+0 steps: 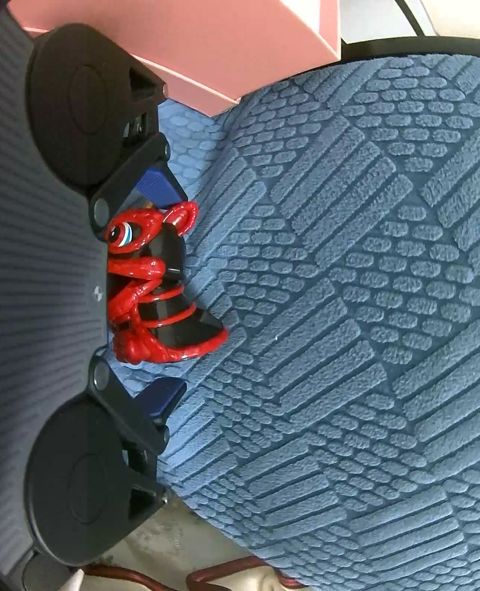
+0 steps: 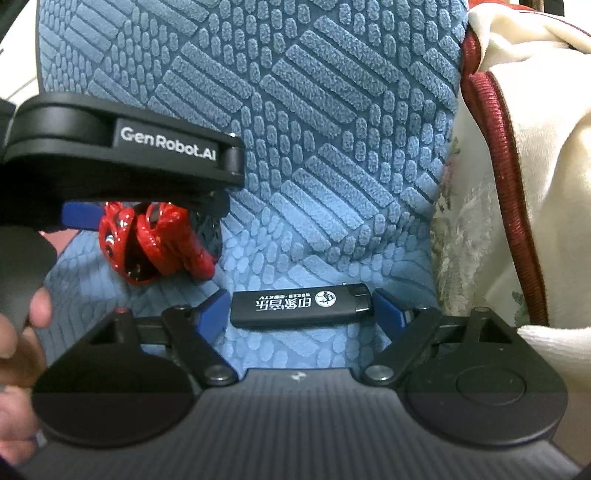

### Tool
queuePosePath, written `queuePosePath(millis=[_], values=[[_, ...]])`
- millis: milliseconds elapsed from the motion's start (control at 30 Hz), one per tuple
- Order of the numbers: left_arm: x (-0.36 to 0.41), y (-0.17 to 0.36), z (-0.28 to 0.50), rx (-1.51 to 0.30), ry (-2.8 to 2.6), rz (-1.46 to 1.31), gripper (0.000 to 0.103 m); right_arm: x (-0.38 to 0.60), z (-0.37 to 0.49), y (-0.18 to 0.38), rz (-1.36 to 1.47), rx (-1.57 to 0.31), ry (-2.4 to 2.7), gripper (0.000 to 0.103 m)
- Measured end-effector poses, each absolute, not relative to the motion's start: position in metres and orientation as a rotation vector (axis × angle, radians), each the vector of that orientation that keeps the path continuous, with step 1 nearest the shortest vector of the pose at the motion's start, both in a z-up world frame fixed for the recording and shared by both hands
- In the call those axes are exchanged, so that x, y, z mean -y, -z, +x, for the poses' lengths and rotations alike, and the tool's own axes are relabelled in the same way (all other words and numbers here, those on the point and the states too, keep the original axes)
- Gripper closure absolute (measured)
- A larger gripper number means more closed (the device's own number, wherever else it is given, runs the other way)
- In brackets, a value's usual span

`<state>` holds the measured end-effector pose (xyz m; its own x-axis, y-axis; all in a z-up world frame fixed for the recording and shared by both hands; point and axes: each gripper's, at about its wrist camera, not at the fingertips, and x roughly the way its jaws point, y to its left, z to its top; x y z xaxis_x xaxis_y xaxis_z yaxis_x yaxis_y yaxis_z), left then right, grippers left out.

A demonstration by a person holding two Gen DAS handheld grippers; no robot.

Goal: Organize rigid objects
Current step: 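Close the left gripper on the red toy while the right grips the USB stick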

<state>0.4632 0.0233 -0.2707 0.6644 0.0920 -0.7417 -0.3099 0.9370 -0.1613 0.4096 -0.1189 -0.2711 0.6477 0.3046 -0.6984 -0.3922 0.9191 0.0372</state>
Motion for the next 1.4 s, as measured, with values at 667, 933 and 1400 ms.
queuePosePath(millis=[667, 933, 1400], values=[[-0.036, 0.268, 0.458, -0.842, -0.223, -0.375, 0.018, 0.105, 0.394, 0.255, -0.167, -0.775, -0.377, 0.018], [-0.037, 0.242, 0.439, -0.845, -0.217, -0.335, 0.018, 0.102, 0.377, 0.247, -0.202, -0.775, -0.382, 0.018], [-0.029, 0.206, 0.367, -0.840, -0.150, -0.275, 0.018, 0.124, 0.338, 0.222, -0.124, -0.801, -0.390, 0.019]])
